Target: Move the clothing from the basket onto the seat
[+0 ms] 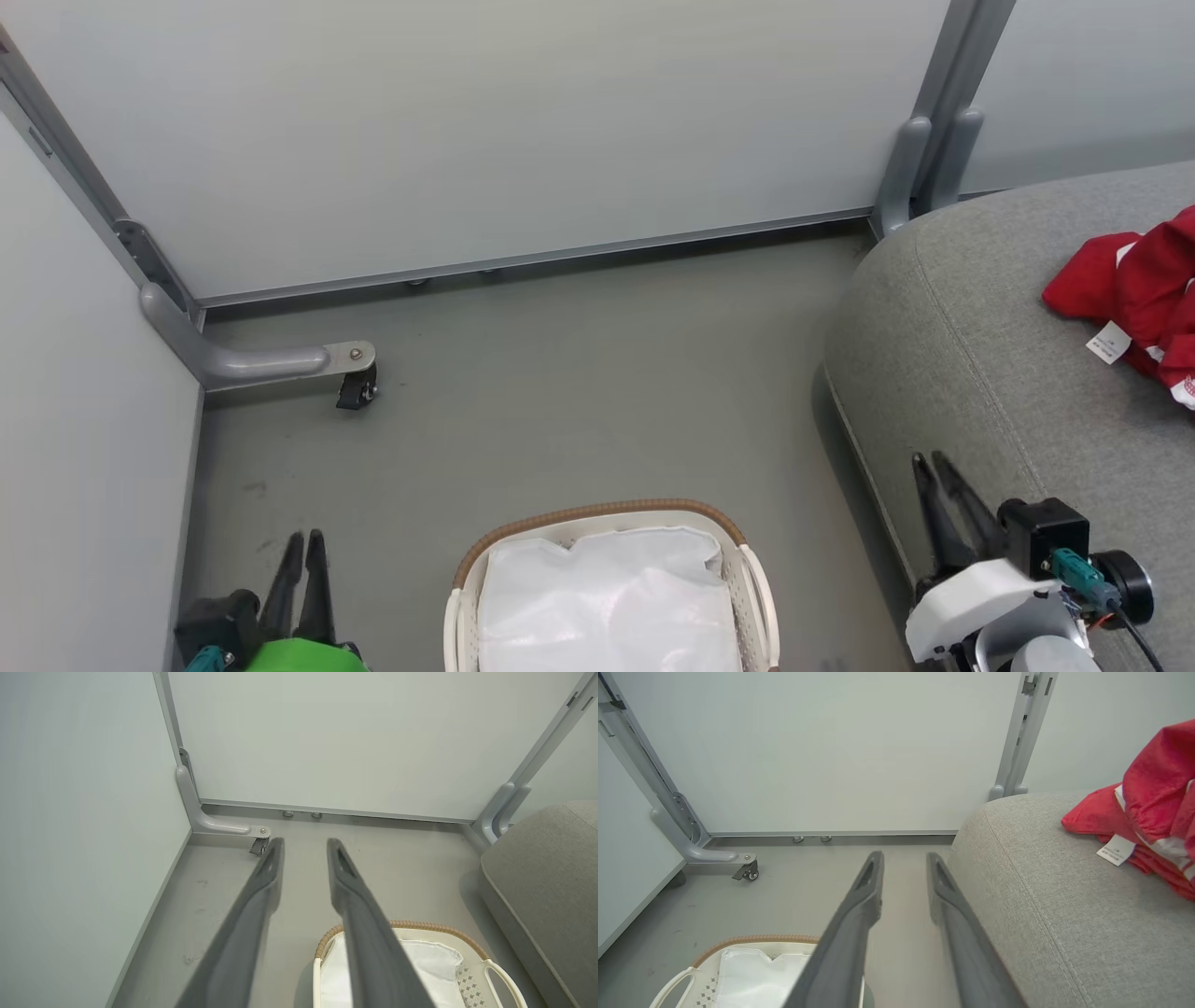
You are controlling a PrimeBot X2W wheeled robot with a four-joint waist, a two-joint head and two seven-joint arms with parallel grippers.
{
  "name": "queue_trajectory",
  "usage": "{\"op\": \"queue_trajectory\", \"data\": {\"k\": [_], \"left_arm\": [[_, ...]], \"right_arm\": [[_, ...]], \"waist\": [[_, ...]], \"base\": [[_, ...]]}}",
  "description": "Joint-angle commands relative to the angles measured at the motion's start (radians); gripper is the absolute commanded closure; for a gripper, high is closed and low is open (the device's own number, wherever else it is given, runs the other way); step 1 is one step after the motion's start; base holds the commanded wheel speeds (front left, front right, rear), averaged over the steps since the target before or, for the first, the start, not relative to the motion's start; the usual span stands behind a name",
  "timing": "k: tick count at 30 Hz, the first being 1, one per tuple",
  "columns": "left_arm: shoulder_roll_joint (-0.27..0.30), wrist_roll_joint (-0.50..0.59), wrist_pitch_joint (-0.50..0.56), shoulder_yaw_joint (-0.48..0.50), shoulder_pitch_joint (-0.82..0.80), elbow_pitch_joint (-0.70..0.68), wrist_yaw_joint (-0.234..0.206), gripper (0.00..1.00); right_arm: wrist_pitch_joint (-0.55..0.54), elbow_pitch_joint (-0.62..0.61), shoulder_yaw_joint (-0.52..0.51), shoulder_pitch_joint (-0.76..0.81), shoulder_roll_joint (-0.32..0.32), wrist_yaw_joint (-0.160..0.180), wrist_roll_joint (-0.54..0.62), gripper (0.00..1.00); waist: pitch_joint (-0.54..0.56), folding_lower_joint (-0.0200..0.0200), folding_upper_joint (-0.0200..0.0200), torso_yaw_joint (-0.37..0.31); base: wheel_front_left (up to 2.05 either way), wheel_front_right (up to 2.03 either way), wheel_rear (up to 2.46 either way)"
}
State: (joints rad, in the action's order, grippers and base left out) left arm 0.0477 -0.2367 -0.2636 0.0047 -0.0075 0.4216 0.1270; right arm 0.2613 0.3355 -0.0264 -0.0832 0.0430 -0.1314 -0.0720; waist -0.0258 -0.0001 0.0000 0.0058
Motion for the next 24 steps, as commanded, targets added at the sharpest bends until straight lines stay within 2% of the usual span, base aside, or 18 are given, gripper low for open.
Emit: {"op": "queue_trajectory", "data": {"k": [1, 24], "left_arm": [[0.0, -0.017, 0.007, 0.005, -0.005, -0.001, 0.0, 1.0], [0.001, -0.41, 0.113, 0.035, -0.035, -0.055, 0.001, 1.0]], "right_arm": [[-0.008, 0.003, -0.006, -0.007, 0.0, 0.0, -0.017, 1.0], [-0.113, -0.03, -0.028, -0.011, 0.003, 0.0, -0.46, 1.0]], "waist": [[0.0, 0.0001, 0.0, 0.0], [0.004, 0.0001, 0.0, -0.001]], "base": [[0.0, 0.0, 0.0], [0.0, 0.0, 0.0]]}}
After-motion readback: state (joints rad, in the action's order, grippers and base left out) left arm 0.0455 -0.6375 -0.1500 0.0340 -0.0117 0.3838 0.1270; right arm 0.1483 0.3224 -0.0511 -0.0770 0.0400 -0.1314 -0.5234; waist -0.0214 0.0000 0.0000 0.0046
